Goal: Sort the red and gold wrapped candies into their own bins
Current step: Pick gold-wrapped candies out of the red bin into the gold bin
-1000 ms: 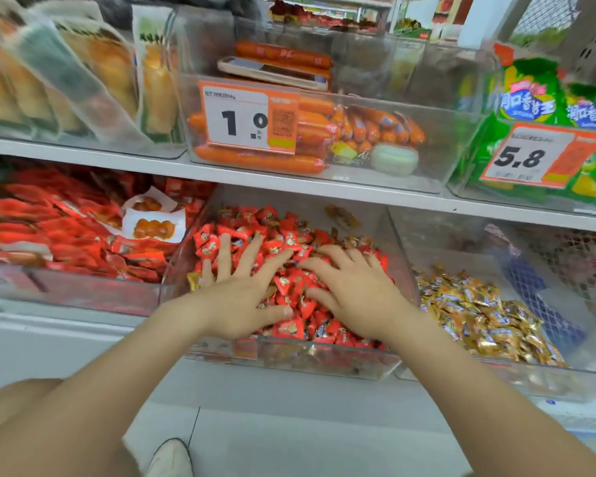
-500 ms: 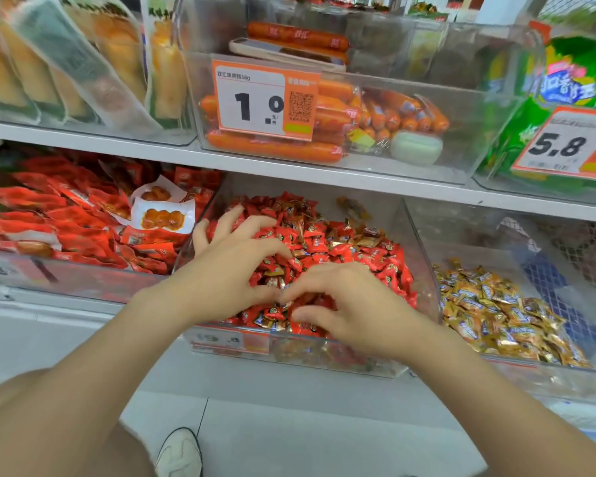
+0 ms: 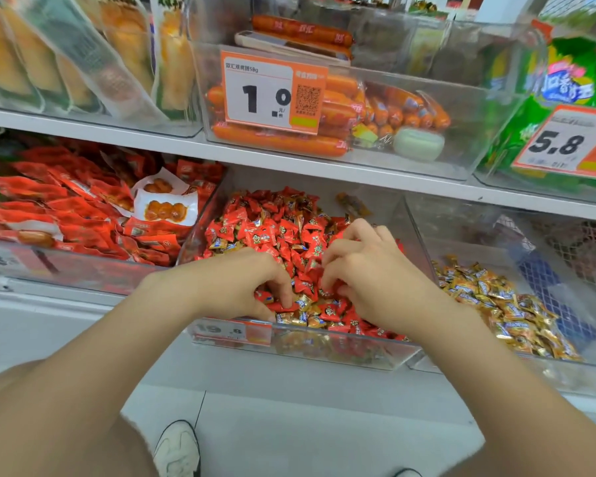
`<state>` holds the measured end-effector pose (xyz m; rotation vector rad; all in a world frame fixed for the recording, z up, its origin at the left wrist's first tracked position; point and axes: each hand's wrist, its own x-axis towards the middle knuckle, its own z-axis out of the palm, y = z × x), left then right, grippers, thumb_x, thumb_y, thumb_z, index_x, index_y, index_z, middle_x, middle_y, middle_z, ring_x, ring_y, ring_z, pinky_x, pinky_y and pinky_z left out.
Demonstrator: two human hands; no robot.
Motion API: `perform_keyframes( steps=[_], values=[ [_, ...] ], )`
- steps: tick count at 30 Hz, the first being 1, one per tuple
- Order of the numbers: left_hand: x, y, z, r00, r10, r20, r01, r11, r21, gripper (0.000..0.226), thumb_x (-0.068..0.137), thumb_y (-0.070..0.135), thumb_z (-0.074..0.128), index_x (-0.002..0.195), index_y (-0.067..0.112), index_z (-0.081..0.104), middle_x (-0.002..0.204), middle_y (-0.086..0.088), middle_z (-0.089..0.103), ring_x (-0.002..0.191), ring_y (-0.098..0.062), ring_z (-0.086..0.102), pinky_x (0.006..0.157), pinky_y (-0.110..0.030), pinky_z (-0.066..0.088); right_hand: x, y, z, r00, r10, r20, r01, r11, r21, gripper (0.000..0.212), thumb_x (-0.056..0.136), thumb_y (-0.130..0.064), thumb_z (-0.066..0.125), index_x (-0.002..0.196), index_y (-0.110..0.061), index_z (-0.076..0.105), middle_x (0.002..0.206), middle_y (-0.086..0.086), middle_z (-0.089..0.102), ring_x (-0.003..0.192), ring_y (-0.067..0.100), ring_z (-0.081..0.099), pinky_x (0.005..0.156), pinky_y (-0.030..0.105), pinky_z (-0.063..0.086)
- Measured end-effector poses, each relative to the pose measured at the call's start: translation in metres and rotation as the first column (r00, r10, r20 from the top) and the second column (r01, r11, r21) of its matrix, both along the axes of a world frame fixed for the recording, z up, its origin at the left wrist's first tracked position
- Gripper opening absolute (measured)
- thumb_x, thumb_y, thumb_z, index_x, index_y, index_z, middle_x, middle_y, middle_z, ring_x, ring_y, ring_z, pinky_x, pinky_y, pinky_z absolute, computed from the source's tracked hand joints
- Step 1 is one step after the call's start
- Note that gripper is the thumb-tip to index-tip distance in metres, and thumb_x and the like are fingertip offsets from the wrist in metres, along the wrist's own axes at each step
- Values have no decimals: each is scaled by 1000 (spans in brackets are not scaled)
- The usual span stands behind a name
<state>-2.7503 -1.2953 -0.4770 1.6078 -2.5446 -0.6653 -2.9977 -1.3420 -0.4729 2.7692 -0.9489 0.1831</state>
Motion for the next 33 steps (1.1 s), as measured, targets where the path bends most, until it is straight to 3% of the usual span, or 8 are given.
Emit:
perform_keyframes(
  steps=[3, 5, 9, 13, 21, 26, 29, 33],
  values=[
    [0, -4, -3, 995, 46, 94, -43, 998, -34, 27, 82, 34, 88, 102, 39, 70, 103, 24, 66, 96, 6, 56, 84, -19, 47, 7, 10, 7, 975, 26, 220, -117, 903, 414, 15, 89, -20, 83, 98, -31, 81, 90, -20, 74, 86, -1, 61, 81, 21, 49],
    [-2, -4, -4, 973, 118, 196, -105, 992, -75, 30, 80, 38, 88, 99, 40, 65, 99, 15, 63, 100, -10, 57, 83, -33, 51, 14, 16, 7, 979, -34, 203, -87, 826, 557, 15, 98, -20, 72, 108, -27, 81, 89, -16, 77, 78, -8, 65, 76, 8, 45],
    [-6, -5, -1, 923, 159, 350, -137, 987, -85, 45, 83, 37, 85, 121, 24, 66, 107, 0, 66, 103, -23, 60, 87, -39, 55, 19, 19, 8, 996, -90, -6, 73, 770, 633, 52, 91, -11, 48, 137, -29, 67, 105, 2, 77, 99, 8, 67, 93, 30, 55],
    [-8, -9, -1, 913, 128, 387, -124, 992, -35, 44, 83, 45, 81, 117, 22, 69, 103, -2, 70, 101, -25, 63, 87, -44, 57, 33, 24, 12, 988, -36, -151, 134, 683, 718, 69, 83, -36, 53, 152, -36, 50, 108, -7, 62, 98, 15, 56, 88, 30, 49],
    [-3, -1, -6, 949, 219, 228, -166, 959, -229, 41, 70, 59, 80, 106, 44, 68, 89, 16, 66, 90, -15, 61, 81, -38, 55, 45, 11, -4, 999, -37, 3, 20, 609, 793, 62, 87, -36, 83, 144, -32, 57, 120, -20, 59, 101, 0, 59, 90, 21, 47],
    [-3, 2, 1, 943, 293, 159, -219, 903, -369, 40, 75, 66, 74, 109, 45, 67, 89, 16, 63, 91, -11, 62, 66, -31, 43, 31, 5, -2, 956, -235, 177, -32, 514, 857, 40, 89, -34, 85, 126, -36, 71, 78, -17, 66, 65, 6, 63, 73, 25, 56],
    [-4, 3, 2, 963, 245, 113, -184, 904, -386, 32, 82, 65, 73, 104, 41, 70, 101, 16, 57, 101, -9, 55, 74, -33, 44, 36, 6, -4, 923, -320, 213, -8, 539, 842, 30, 89, -18, 86, 114, -31, 76, 91, -2, 72, 70, 23, 77, 72, 45, 66],
    [1, 2, -3, 985, 163, 60, -128, 914, -385, 10, 93, 46, 71, 98, 38, 73, 110, 14, 47, 108, -13, 45, 96, -40, 44, 33, 7, 0, 886, -388, 252, 43, 613, 789, 21, 93, -18, 82, 106, -33, 76, 84, 5, 77, 62, 17, 76, 66, 47, 65]
  ],
)
